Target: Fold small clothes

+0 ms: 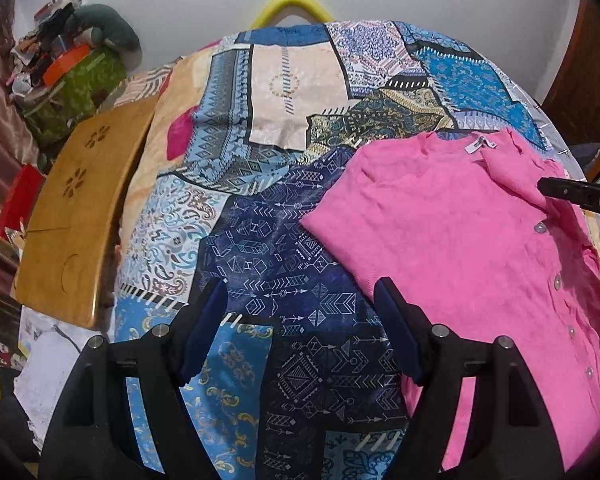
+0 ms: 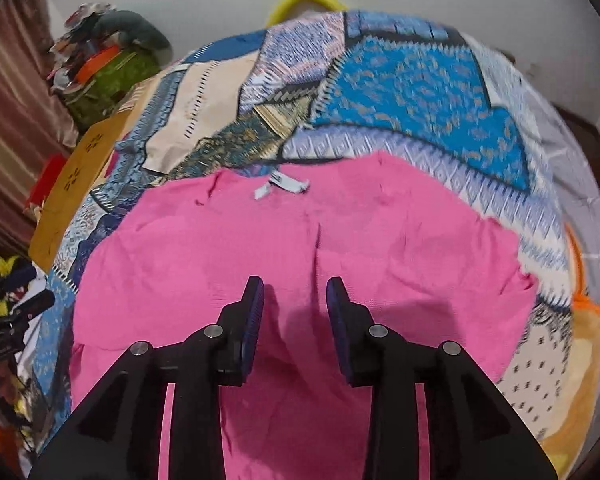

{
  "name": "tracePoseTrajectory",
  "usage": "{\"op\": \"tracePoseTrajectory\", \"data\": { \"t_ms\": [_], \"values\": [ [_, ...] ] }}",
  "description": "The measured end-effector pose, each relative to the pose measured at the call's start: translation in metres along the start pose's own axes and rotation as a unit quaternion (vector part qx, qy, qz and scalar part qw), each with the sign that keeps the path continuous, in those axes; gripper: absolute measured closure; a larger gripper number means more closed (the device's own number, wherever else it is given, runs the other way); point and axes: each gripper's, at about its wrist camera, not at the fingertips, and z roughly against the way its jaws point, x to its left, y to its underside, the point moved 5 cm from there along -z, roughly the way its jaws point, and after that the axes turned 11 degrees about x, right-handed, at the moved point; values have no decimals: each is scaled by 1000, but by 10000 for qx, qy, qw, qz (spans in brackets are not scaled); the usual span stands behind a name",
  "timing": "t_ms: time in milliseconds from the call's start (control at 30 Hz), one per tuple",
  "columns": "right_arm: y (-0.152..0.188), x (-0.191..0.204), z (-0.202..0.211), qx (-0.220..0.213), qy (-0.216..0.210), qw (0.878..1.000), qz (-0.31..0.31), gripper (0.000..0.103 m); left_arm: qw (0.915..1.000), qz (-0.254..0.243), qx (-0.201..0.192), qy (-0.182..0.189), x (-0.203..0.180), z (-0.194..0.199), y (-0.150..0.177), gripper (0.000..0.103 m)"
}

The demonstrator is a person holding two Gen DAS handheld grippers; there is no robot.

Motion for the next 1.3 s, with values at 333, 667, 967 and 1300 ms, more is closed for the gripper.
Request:
{"op": "tracePoseTrajectory", "data": {
  "t_ms": [333,667,967,1300],
  "values": [
    [-7,18,-4,-206,-172,9988,402,97,9998,-80,161,1,-7,-16,-1,28],
    [19,67,6,-11,-405,9922,1178,98,9999,-109,61,5,-12,-1,0,28],
    [34,60,10,350,-518,9928,1026,72,9998,39,184,86,-9,-4,-3,28],
    [31,-50,51,-91,-48,9999,-133,61,9861,978,860,1029,3,-49,-9,28]
  ]
}}
